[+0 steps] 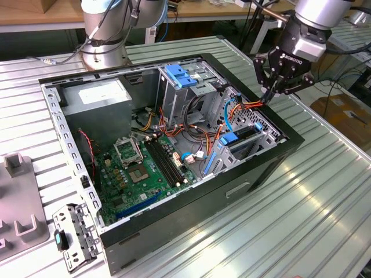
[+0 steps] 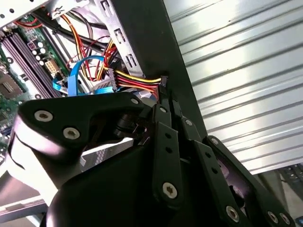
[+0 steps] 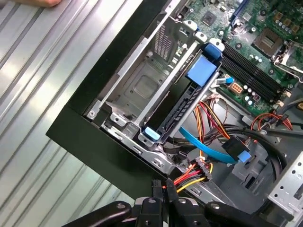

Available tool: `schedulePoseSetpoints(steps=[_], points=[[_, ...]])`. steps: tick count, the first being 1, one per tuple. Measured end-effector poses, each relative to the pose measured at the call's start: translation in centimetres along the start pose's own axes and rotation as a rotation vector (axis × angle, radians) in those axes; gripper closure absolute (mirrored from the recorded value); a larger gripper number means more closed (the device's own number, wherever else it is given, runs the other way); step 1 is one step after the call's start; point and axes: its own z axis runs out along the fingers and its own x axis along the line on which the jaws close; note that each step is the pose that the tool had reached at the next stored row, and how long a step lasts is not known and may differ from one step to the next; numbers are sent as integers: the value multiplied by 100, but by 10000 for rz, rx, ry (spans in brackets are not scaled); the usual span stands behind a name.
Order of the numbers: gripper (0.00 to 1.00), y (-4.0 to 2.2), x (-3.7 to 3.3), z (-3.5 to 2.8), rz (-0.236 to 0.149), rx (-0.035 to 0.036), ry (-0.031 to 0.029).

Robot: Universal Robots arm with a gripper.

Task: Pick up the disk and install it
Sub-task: 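Insert the first disk wire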

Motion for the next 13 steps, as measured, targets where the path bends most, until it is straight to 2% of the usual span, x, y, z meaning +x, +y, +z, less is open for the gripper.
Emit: schedulePoseSetpoints(steps=[1, 2, 4, 5, 9, 13], points=[[82, -3, 1, 2, -125, 0, 1], [75, -4, 2, 3, -263, -1, 3], [75, -6, 3, 5, -547, -1, 6], [69, -7, 4, 6, -701, -1, 8], [69, -8, 5, 22, -1412, -1, 16], [69, -9, 4, 80, -2248, -2, 26]])
